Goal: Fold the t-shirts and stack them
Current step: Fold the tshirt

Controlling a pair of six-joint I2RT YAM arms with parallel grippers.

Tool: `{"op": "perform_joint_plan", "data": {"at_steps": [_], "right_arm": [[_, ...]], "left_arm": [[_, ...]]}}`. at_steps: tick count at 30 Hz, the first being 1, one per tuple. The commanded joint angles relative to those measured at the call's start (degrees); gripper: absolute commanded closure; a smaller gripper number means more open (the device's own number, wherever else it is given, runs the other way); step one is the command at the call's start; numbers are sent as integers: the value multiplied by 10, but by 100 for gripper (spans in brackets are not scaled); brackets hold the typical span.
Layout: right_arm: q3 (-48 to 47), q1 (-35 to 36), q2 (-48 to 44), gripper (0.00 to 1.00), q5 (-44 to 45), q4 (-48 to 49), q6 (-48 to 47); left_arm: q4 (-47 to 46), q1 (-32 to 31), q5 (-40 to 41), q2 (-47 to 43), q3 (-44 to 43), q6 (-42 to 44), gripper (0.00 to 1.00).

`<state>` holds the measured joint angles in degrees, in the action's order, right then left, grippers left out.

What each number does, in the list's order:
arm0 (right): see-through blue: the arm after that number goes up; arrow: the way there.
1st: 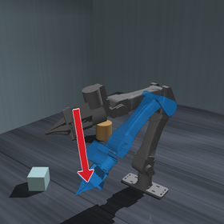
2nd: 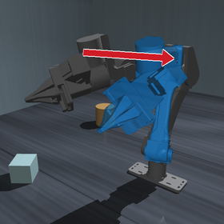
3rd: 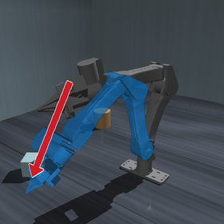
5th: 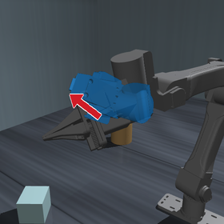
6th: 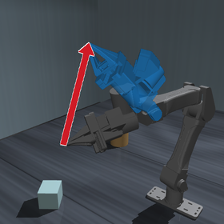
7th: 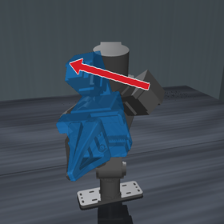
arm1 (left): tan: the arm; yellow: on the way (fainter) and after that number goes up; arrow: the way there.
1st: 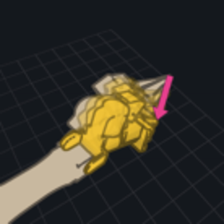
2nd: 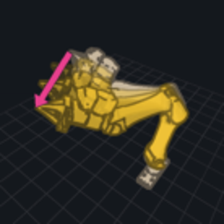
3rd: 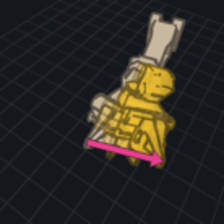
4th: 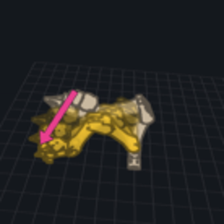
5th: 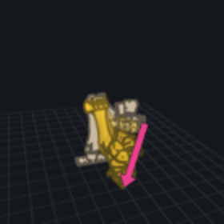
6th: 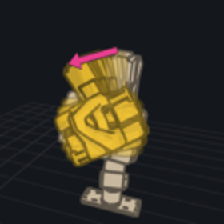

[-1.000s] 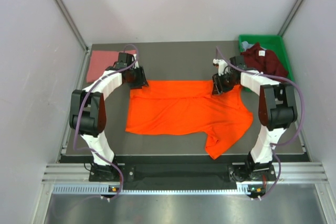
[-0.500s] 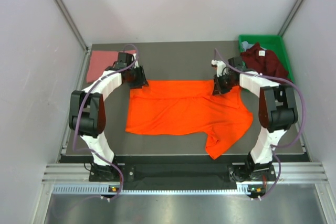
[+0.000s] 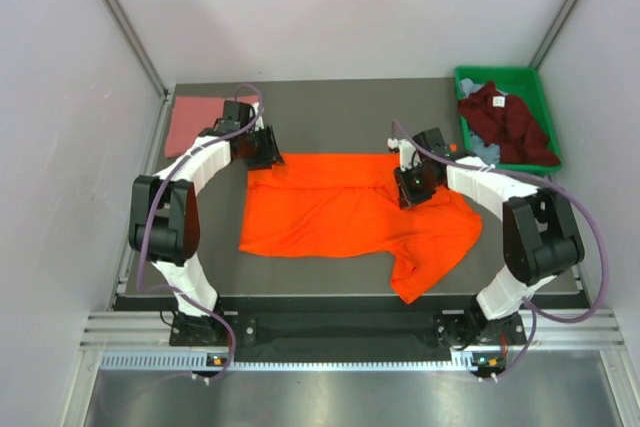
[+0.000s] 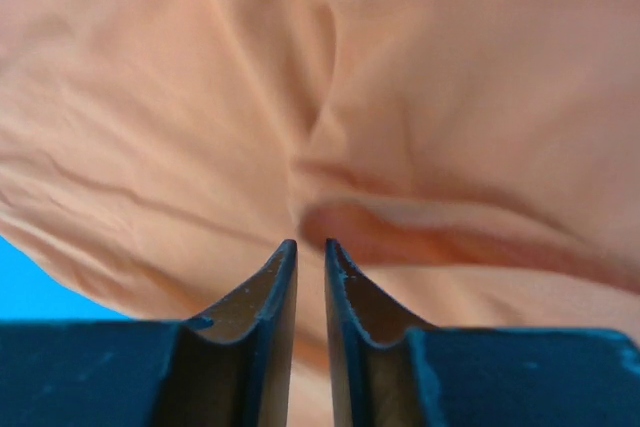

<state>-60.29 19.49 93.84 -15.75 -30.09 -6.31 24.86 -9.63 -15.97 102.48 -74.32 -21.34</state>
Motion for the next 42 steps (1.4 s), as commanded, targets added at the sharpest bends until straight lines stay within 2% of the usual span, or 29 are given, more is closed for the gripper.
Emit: {"op": "perform_joint_plan", "data": {"at_steps": [1,3,6,11,19,23,34,42], "right_arm": [[14,7,-53,81,46,-47,36],[18,8,-88,70,48,-58,53],[8,8,-113,68,97,-67,95],[13,-7,-88,81,185,27,133],[-100,-41,75,84,258,49,163],[-111,-48,91,85,266,37,172],[44,-49,-20,85,285,52,190],[113,-49,-182,86,300,1,231]], "left_arm": [[-6,1,5,-28,0,0,53],[3,2,22,-31,-2,2,53],[-2,1,34,-39,2,3,52],[-18,-18,8,-36,8,-7,52],[-50,-76,-27,-43,29,-30,52],[-54,-90,-25,-57,33,-34,52],[-64,-92,-13,-81,59,-33,52],[-66,-94,-5,-99,84,-34,52]]}}
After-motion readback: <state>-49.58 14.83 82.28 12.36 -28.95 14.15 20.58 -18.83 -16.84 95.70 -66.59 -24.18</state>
